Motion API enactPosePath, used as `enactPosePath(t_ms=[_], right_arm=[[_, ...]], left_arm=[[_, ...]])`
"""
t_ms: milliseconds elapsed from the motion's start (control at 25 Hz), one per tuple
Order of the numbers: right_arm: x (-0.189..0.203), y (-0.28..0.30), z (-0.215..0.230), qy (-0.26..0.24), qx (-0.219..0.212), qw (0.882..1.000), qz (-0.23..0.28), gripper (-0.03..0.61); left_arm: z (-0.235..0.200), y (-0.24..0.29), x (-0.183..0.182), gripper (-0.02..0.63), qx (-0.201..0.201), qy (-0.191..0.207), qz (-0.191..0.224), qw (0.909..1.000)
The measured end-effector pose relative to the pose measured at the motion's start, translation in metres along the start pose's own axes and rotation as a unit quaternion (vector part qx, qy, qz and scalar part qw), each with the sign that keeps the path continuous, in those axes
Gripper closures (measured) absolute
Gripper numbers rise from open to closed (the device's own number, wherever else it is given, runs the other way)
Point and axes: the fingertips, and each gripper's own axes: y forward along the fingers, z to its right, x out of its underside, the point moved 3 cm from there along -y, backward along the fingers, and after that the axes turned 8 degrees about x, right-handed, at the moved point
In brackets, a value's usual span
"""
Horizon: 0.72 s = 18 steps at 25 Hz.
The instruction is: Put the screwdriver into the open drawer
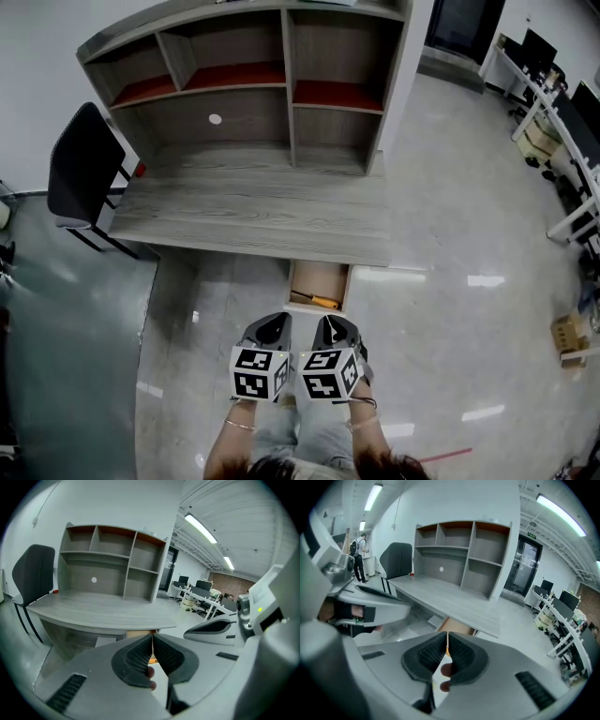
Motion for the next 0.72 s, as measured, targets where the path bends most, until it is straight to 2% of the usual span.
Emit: enactPosePath(t_ms=[480, 720], right_arm=[[-0.022, -0.059, -0.002, -0.015, 0.034, 0.999, 0.036, 0.546], [-0.029, -0.094, 0.001, -0.005, 0.047, 0.997, 0.061, 0.546]], left_arm=[[0.029, -0.045, -0.021, 0.591, 0.032, 0.043, 0.014, 0.9985], [0.043, -0.071, -0.026, 0.591, 0.037, 0.056, 0.024, 0.9975]])
